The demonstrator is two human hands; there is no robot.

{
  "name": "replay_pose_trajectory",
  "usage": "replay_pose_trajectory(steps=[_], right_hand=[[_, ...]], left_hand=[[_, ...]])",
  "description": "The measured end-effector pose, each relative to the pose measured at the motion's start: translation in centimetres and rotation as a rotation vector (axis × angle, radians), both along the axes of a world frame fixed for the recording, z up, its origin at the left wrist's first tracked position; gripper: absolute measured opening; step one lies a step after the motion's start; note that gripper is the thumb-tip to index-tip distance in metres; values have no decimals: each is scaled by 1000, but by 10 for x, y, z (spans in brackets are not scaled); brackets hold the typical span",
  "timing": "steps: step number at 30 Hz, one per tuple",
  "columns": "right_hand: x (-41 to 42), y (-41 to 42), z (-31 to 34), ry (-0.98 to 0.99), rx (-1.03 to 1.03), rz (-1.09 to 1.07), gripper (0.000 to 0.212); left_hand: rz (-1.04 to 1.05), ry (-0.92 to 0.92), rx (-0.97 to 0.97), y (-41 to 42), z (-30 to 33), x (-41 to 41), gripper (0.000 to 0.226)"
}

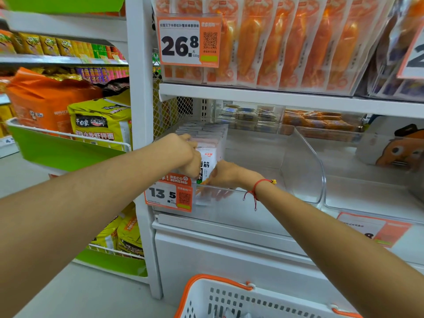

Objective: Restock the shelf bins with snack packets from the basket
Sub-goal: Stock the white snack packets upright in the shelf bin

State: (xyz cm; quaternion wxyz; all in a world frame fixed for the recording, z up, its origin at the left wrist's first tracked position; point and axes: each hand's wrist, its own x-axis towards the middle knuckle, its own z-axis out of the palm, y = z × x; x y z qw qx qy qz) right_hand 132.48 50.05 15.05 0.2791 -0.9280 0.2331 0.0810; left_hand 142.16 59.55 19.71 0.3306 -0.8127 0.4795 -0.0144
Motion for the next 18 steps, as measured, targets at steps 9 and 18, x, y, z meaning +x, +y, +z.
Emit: replay_pose_trajectory(steps=[9, 18], right_hand=[[1, -3, 12, 235, -275, 311, 37], [-11, -9, 13, 184, -100, 259, 43]], left_hand=[[-3, -30, 108, -7, 4, -5, 51], [43, -12, 23, 7, 18, -33, 51]])
